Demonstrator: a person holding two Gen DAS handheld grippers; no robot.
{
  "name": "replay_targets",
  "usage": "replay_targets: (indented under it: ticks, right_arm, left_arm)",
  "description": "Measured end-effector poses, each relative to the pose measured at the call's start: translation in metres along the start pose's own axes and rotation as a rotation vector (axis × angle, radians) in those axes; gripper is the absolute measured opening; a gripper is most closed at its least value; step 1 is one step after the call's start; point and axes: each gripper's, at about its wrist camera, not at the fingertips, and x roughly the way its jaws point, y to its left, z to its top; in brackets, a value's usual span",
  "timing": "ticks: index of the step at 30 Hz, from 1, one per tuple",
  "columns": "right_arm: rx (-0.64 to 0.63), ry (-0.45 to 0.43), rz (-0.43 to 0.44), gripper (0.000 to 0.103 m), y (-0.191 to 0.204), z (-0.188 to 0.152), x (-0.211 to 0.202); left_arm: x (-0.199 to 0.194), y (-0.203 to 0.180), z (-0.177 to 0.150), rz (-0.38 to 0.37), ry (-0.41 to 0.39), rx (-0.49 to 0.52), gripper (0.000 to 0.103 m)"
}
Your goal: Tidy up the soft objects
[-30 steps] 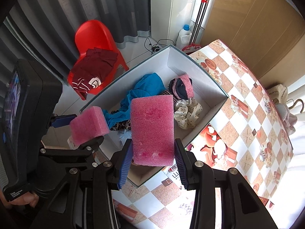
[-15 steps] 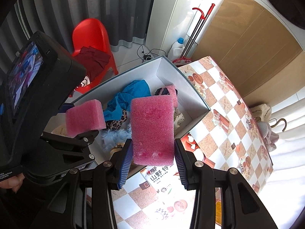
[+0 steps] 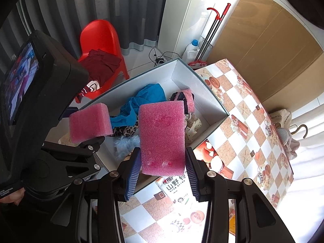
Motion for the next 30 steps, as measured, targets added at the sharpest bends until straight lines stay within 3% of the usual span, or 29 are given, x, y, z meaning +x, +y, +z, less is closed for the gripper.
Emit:
replay_targets:
  ticks: [30]
  right_arm:
    - [0.069,0.018,-0.024,0.044,-0.024,-0.003,0.005]
  left_arm:
    - [0.007,-0.024,0.022,-0.030,-0.003,0.080,0.066]
